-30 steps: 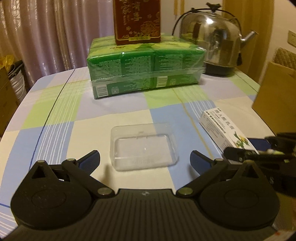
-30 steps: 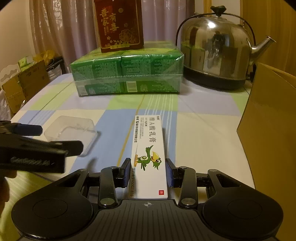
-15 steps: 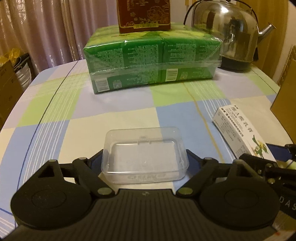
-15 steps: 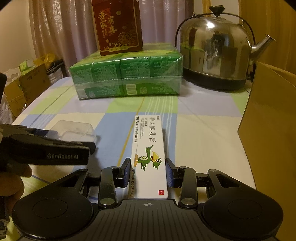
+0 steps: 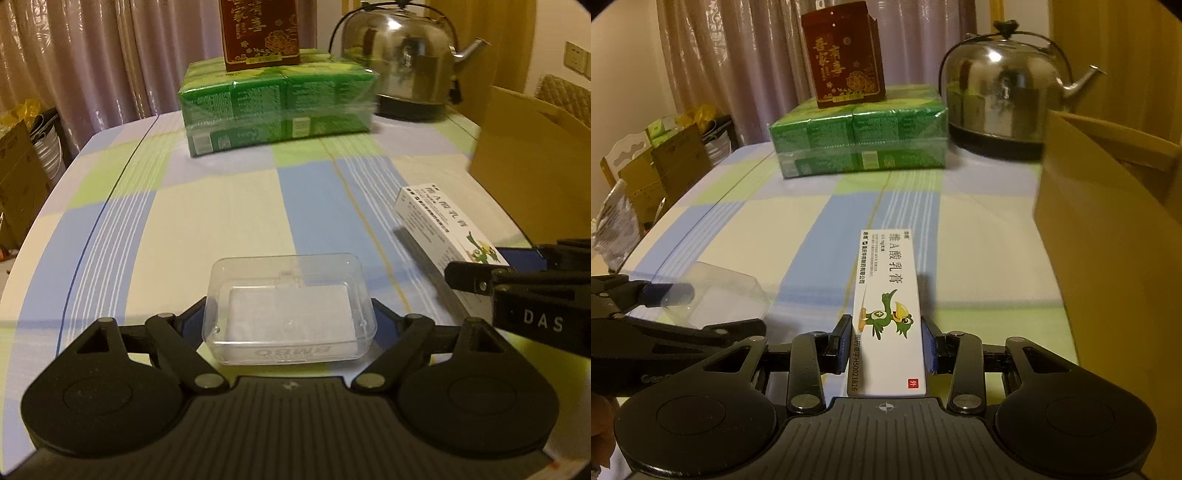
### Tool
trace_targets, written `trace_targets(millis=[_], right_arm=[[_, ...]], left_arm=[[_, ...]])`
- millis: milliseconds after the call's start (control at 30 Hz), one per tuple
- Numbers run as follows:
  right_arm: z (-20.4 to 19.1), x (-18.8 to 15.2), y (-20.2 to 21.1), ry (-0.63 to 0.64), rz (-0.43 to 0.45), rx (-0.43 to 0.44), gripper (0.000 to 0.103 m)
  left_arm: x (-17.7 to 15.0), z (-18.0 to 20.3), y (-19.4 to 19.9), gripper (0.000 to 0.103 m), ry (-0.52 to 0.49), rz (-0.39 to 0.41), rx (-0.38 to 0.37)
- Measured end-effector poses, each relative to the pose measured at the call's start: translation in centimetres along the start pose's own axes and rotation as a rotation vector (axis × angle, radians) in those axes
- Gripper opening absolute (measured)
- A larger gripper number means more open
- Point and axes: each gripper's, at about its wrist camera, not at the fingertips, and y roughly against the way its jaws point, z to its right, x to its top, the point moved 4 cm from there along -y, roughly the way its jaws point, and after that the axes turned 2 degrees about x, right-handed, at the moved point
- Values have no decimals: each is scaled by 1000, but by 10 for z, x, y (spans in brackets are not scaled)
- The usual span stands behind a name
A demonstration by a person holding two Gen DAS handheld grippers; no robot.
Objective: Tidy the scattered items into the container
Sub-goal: 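Lift the container and tablets box and carry both over the cardboard box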
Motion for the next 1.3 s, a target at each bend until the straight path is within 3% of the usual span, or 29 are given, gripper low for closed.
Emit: trace_targets(millis=[367,600,867,1300], right_arm=[[-8,-79,92,21,-51,-14,35],[2,-113,119,12,-91,-30,35],[10,-120,134,5,-83,-31,35],[10,-107,174,24,0,-21,35]], left_arm=[[-72,35,102,84,3,-7,-46],[-102,58,127,84,-10,-31,-60],[-114,71,136,84,-15,-49,-66],[-103,88,161,84,-30,-25,-69]])
